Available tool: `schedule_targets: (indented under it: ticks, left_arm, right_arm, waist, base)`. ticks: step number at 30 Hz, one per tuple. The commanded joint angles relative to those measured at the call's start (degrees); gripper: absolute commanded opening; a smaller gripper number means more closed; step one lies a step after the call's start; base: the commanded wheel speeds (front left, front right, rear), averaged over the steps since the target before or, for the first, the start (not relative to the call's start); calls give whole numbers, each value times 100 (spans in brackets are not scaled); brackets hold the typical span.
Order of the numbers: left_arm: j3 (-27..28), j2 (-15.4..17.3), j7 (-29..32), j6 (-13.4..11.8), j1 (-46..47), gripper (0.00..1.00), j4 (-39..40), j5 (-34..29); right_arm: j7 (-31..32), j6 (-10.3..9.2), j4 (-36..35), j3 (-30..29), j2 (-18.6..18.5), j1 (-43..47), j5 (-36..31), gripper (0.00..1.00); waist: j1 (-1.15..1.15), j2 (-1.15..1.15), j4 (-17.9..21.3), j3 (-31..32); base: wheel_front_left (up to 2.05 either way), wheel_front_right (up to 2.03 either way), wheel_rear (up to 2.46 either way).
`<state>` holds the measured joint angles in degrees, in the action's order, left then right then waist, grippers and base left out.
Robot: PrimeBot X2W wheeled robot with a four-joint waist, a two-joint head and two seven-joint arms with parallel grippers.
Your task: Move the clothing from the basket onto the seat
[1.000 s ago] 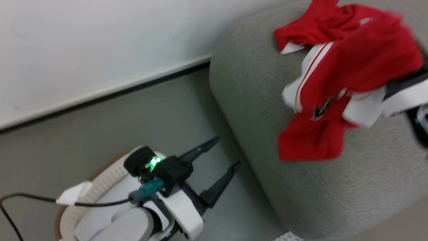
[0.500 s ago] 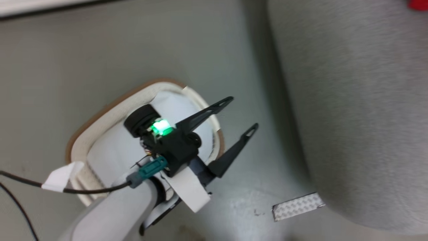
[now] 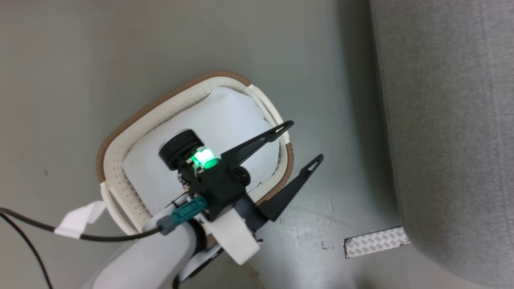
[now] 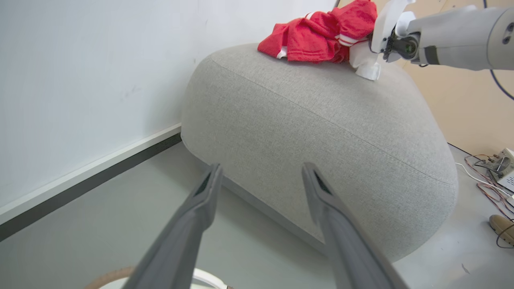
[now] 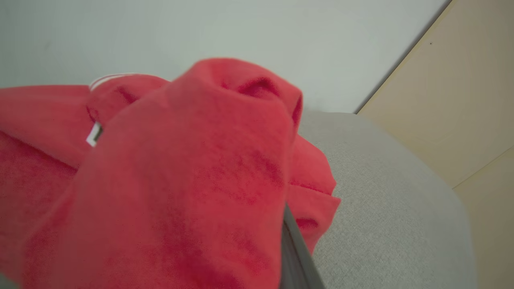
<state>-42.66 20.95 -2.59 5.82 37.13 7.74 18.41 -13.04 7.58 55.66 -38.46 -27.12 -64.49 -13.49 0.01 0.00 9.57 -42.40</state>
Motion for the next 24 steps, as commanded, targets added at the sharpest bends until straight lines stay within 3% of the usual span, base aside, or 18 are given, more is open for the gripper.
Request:
schedule_targets:
  ticks: [1,10,17,24]
  left_arm:
    - [48,126,29,-43,-131,100,35,60]
    - [245,242,-13,-260,-473,100,7,341]
    - [530,236,-301,-542,-1010,100,-239,731]
    - [827,267,-657,-838,-1584,100,-653,1040]
  right_arm:
    - [-47,-17,63,-76,147,128,-205,100]
    - [-211,-17,-234,366,983,605,-355,100]
    - [-206,-17,-1864,1404,1759,2006,536,100]
    - [-207,-17,-3113,2313,1975,3401,1258,100]
  waist:
    - [-1,0,109,154]
    - [-1,0,456,970]
    - [-1,0,627,1890]
    - [-1,0,483,2649]
  base:
    - [0,0,0]
    - [0,0,0]
    - [0,0,0]
    - [0,0,0]
